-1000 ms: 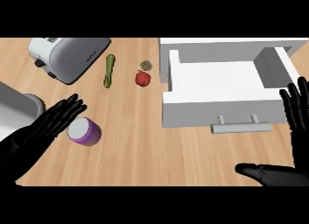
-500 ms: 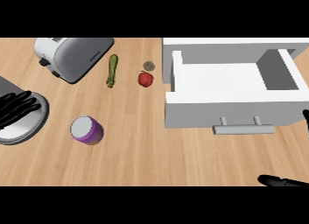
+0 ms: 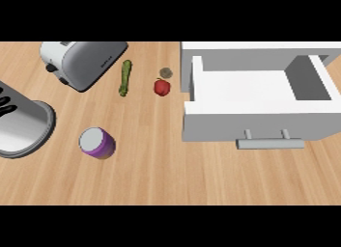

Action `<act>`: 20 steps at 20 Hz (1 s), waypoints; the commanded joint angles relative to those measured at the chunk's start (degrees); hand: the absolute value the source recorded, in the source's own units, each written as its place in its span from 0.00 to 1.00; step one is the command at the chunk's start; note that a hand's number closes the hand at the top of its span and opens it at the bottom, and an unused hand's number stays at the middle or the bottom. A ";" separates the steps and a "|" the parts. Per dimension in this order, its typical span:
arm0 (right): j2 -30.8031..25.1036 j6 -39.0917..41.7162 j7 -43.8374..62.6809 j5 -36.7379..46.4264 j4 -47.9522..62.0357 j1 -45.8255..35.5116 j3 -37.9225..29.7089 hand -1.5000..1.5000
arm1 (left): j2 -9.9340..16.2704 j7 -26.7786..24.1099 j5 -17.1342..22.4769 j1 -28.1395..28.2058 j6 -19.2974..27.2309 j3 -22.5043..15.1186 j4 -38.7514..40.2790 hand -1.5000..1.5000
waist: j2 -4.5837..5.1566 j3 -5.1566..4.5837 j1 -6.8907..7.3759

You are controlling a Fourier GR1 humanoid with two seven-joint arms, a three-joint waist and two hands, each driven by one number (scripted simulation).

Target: Pick up the can, place it into the drawer and close the drawer

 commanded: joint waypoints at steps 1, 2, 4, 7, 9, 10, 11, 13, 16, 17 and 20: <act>0.20 3.53 -3.70 -2.26 2.77 2.12 -2.38 0.00 | 2.49 3.55 5.88 0.43 -1.78 -0.89 4.40 0.00 | -0.01 0.01 0.11; -1.84 5.77 -2.99 -6.40 1.41 3.09 -5.84 0.00 | 0.79 5.24 6.64 -1.25 2.25 -3.41 1.43 0.00 | -0.05 0.02 -0.09; -0.83 2.68 -0.18 -4.09 -0.34 0.93 -4.38 0.00 | 3.91 8.17 13.91 1.61 2.17 -5.20 0.92 0.00 | -0.08 0.03 0.38; -0.41 6.67 -1.16 -6.98 -1.54 5.35 -5.78 0.00 | 5.00 11.42 17.04 -3.15 2.39 -6.26 5.96 0.00 | -0.01 0.00 -0.22; -1.02 7.30 -1.78 -6.42 0.13 4.54 -7.28 0.00 | 4.75 13.99 19.26 -3.76 5.13 -7.54 3.68 0.00 | -0.02 0.01 0.00; -1.87 7.44 -1.59 -7.50 1.05 3.26 -9.01 0.00 | 4.51 14.06 18.70 -3.98 2.18 -6.43 6.60 0.00 | 0.01 -0.01 0.03; -1.51 6.86 0.84 -6.84 -2.95 4.18 -7.54 0.00 | 3.30 14.81 18.79 -2.40 3.97 -8.23 4.74 0.00 | -0.02 -0.02 0.08; 0.07 8.28 -2.17 -6.47 -0.42 4.91 -8.42 0.00 | 0.53 16.04 16.99 -5.05 5.30 -8.88 5.69 0.00 | 0.02 -0.01 -0.05; 1.23 11.84 -3.31 -8.36 -2.33 10.10 -9.53 0.00 | -2.97 16.76 13.71 -4.58 10.97 -10.63 0.41 0.00 | -0.12 0.01 -0.08; 1.17 12.42 -5.85 -6.50 2.15 7.81 -9.92 0.00 | -3.83 17.21 13.15 -6.53 8.24 -10.37 4.25 0.00 | 0.00 0.00 -0.08; 2.62 10.30 -1.88 -6.58 -2.28 7.77 -9.23 0.00 | -9.69 13.77 3.28 -4.83 8.57 -9.64 3.81 0.00 | -0.02 -0.04 0.07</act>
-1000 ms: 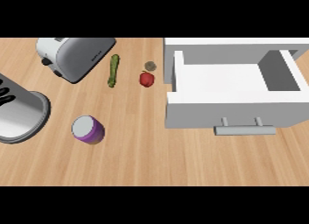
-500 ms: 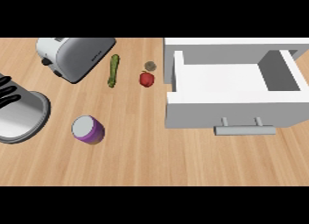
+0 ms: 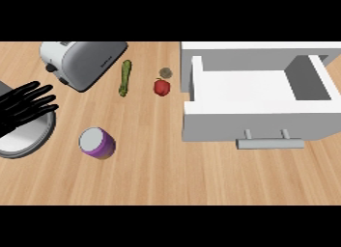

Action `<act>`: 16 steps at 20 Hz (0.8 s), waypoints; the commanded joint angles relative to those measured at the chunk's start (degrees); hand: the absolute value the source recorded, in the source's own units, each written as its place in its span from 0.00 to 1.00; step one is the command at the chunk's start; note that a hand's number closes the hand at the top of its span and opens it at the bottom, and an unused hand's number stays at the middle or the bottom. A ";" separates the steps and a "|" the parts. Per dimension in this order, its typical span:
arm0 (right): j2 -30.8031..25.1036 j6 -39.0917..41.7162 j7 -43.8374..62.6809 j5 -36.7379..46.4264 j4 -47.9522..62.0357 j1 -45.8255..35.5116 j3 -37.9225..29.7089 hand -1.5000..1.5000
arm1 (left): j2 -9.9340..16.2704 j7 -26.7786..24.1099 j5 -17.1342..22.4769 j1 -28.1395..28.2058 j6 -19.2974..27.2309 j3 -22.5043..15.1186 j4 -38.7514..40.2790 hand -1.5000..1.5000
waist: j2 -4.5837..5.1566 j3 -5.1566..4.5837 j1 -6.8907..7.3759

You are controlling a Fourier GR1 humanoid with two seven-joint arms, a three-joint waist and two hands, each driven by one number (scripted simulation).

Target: Pick up the can, place it into the drawer and close the drawer

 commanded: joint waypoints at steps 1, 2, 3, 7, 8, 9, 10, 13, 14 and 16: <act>-0.39 3.20 2.20 -4.71 -4.21 4.13 -3.46 0.00 | -3.68 1.56 -3.56 -0.25 5.95 -0.72 -4.35 0.00 | -0.12 -0.01 0.02; -3.99 2.85 3.30 -6.48 -0.07 -0.57 -6.50 0.00 | -4.75 1.62 -4.09 -0.29 3.64 -0.84 -2.79 0.00 | -0.04 -0.01 0.19; 0.45 0.97 1.73 -0.17 -0.97 -1.14 -2.18 0.00 | -4.32 3.81 -2.85 -5.09 2.96 -0.61 1.59 0.00 | 0.05 -0.02 0.03; -2.72 3.22 3.33 -5.44 0.89 -2.39 -7.26 0.00 | -8.40 0.13 -11.40 0.20 0.74 0.85 1.39 0.00 | 0.02 -0.03 0.19; 0.64 5.49 0.10 -3.31 0.00 1.68 -5.73 0.00 | -11.78 -2.21 -16.52 -1.15 0.41 -0.29 3.20 0.00 | 0.04 -0.03 -0.16; 0.32 4.81 2.55 -4.38 -1.80 1.27 -7.23 0.00 | -10.68 -1.51 -14.95 0.81 -0.12 1.23 0.79 0.00 | -0.02 -0.03 0.15; 0.01 3.67 3.14 -3.98 -0.07 -0.92 -6.42 0.00 | -12.50 -5.17 -19.66 2.45 -3.20 1.72 3.78 0.00 | 0.04 -0.05 0.22; 1.73 7.22 2.49 -6.35 -3.58 3.10 -8.11 0.00 | -14.66 -7.82 -25.75 0.48 -3.00 2.75 5.84 0.00 | 0.00 -0.04 -0.05; 2.82 5.30 2.17 -0.61 -1.64 0.28 -5.33 0.00 | -14.98 -9.73 -28.90 -1.73 -4.32 3.76 10.37 0.00 | 0.11 -0.05 0.00; -0.03 7.75 3.38 -6.53 -1.46 1.81 -10.56 0.00 | -16.74 -8.69 -29.12 -3.20 -1.09 3.31 10.71 0.00 | 0.03 -0.04 -0.10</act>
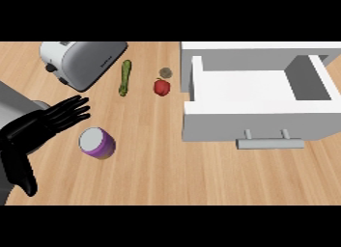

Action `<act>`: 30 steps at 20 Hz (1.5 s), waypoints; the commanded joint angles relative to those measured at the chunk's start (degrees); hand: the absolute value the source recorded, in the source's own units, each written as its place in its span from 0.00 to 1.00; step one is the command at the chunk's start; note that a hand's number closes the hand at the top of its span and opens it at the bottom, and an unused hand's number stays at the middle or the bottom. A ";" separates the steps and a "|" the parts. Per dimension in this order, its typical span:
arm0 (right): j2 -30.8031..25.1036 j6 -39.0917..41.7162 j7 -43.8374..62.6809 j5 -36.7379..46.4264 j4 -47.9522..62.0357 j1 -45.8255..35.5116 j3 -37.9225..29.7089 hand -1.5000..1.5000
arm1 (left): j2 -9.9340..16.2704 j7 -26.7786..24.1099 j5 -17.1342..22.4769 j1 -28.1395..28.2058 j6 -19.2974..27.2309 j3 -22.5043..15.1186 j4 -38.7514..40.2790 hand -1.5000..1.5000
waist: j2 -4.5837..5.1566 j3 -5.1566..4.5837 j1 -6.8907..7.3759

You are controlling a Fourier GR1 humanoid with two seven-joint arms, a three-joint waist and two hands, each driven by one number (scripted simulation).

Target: Pick up the can, place it into the drawer and close the drawer

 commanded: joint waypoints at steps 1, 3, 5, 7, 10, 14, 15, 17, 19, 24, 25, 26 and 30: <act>0.11 -0.77 4.22 -1.18 -3.44 -1.36 -0.36 0.00 | -3.32 -4.02 -8.46 -0.04 0.48 0.93 1.95 0.00 | -0.01 -0.01 0.16; 1.71 0.62 3.50 -1.04 -4.98 0.71 -0.90 0.00 | -3.76 -8.96 -11.73 0.83 -1.45 2.89 4.79 0.00 | -0.01 -0.02 0.03; 0.71 3.92 -0.57 0.11 2.69 -1.00 -2.02 0.00 | -5.13 -12.40 -16.49 -1.11 -1.38 2.89 8.75 0.00 | 0.07 -0.01 -0.06; 0.98 3.57 0.57 -2.20 0.48 -0.35 -3.47 0.00 | -7.02 -17.28 -22.82 -2.04 0.42 2.39 10.62 0.00 | 0.08 -0.03 -0.20; 2.94 3.29 2.50 -2.69 -3.24 1.29 -3.44 0.00 | -4.38 -21.24 -24.12 -6.83 -0.59 5.02 20.11 0.00 | 0.13 -0.05 -0.48; 0.46 4.35 3.39 -2.42 -0.60 -1.58 -3.95 0.00 | -3.46 -32.23 -32.56 -8.41 -1.11 4.06 29.07 0.00 | 0.26 -0.08 -0.51; 3.90 2.54 4.35 -1.39 -4.64 -0.90 -2.36 0.00 | -3.98 -31.49 -32.78 -10.47 0.64 4.01 30.08 0.00 | 0.20 -0.06 -0.48; -0.23 4.33 1.35 -0.81 3.20 -4.88 -4.40 0.00 | -3.89 -36.79 -36.79 -11.64 1.36 2.86 35.76 0.00 | 0.50 -0.12 -0.88; 1.81 4.24 3.39 -2.54 -2.24 -1.68 -4.61 0.00 | -1.59 -39.94 -37.95 -11.52 -0.68 2.77 39.33 0.00 | 0.48 -0.15 -1.19; -0.17 4.70 5.39 -6.36 -2.77 -1.07 -8.03 0.00 | -2.95 -44.23 -41.01 -11.23 1.29 0.30 42.36 0.00 | 0.25 -0.09 -0.73; 1.91 4.76 5.10 -5.68 -3.54 -0.75 -6.20 0.00 | -2.92 -45.49 -41.23 -13.37 1.75 0.79 46.08 0.00 | 0.48 -0.16 -1.33; 0.21 4.99 5.53 -7.36 -4.09 -0.59 -7.72 0.00 | -4.29 -45.54 -41.62 -13.11 2.49 0.05 46.43 0.00 | 0.50 -0.18 -1.53; 2.52 5.14 5.89 -4.69 -4.52 -1.31 -5.27 0.00 | -3.77 -47.38 -42.46 -14.40 1.71 -0.52 49.61 0.00 | 0.56 -0.18 -1.30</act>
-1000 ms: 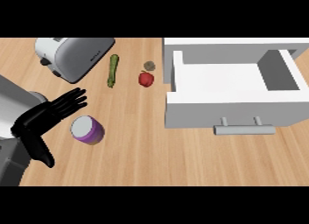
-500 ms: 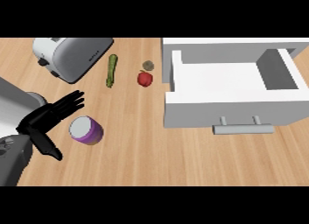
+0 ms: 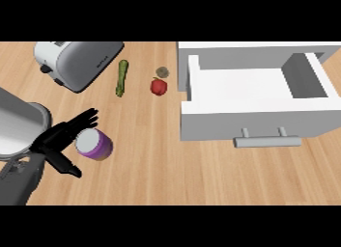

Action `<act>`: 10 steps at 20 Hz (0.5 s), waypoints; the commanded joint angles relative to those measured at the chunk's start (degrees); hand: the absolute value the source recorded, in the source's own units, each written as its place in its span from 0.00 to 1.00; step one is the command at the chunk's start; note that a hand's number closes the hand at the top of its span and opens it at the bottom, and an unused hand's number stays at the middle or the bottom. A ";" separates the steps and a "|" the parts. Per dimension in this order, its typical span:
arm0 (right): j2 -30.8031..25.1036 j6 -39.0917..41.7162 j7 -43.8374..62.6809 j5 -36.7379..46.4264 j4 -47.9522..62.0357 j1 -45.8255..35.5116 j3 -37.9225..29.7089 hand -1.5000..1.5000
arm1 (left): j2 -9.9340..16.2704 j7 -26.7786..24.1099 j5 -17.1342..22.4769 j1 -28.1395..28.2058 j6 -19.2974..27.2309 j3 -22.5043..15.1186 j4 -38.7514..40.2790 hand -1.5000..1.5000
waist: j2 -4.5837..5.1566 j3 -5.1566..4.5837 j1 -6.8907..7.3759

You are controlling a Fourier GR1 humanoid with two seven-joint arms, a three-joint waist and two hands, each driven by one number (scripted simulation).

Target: Pick up the can, place it into the drawer and close the drawer

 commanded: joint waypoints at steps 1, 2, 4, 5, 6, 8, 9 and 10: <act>1.32 2.36 -2.10 0.84 0.37 0.86 0.00 0.00 | -2.33 -10.57 -2.97 2.54 -3.50 -2.52 2.69 0.00 | 0.07 -0.04 -0.21; 1.96 1.08 -1.20 2.83 1.13 -0.04 0.61 0.00 | -3.03 -8.51 -2.16 0.83 -3.40 -1.98 3.43 0.00 | -0.06 0.02 0.31; 0.03 1.17 -0.40 1.34 2.74 -0.86 -0.50 0.00 | -2.36 -10.46 -3.29 -0.12 -3.63 -2.63 5.55 0.00 | 0.08 -0.01 0.02; -0.10 1.91 -0.67 -0.09 2.94 0.09 -1.50 0.00 | -2.05 -10.19 -2.58 0.43 -5.04 -2.41 5.57 0.00 | -0.05 0.01 0.11; -0.42 -0.06 2.06 -1.83 -1.13 -0.36 -1.24 0.00 | -3.66 -8.69 -3.01 -2.36 -2.35 -2.30 7.46 0.00 | 0.03 -0.04 -0.23; 0.19 1.79 0.16 -0.82 1.15 -0.19 -1.27 0.00 | -4.61 -8.84 -2.37 -2.46 -2.40 -2.09 7.23 0.00 | -0.09 0.02 0.12; 1.58 1.20 0.55 0.00 -1.16 0.63 -0.76 0.00 | -2.89 -8.27 -1.33 -3.90 -4.70 -1.12 8.25 0.00 | -0.03 0.00 -0.10; 1.49 -1.05 2.47 -0.12 -2.00 -0.95 0.05 0.00 | -4.99 -8.54 -1.41 -3.34 -3.58 -1.39 9.07 0.00 | 0.12 -0.05 -0.10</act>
